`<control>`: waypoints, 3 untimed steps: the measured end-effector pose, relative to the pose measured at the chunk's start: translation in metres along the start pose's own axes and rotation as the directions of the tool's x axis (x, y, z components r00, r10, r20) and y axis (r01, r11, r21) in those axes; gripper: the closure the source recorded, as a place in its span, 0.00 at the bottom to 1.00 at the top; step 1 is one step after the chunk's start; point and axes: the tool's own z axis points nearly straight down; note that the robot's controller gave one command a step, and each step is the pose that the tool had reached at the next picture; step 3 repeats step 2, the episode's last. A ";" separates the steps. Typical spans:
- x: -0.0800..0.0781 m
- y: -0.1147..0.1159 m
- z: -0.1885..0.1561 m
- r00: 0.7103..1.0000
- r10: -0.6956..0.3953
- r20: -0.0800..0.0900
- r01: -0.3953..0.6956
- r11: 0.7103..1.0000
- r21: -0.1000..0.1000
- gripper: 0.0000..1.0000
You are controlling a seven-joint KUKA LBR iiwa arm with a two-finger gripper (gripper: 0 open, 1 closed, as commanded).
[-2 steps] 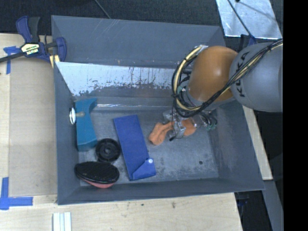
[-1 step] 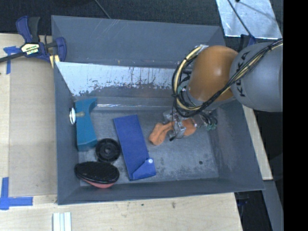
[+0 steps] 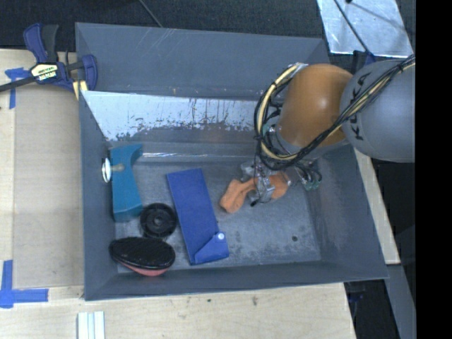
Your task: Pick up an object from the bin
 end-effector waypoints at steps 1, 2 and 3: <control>0.000 0.000 -0.015 1.000 0.000 0.001 0.000 1.000 0.000 1.00; -0.001 -0.001 -0.028 1.000 0.001 0.004 -0.001 1.000 0.002 1.00; -0.001 -0.001 -0.028 1.000 0.001 0.004 -0.001 1.000 0.002 1.00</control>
Offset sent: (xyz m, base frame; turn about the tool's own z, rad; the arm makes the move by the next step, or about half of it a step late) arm 0.0000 0.0002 0.0249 0.0000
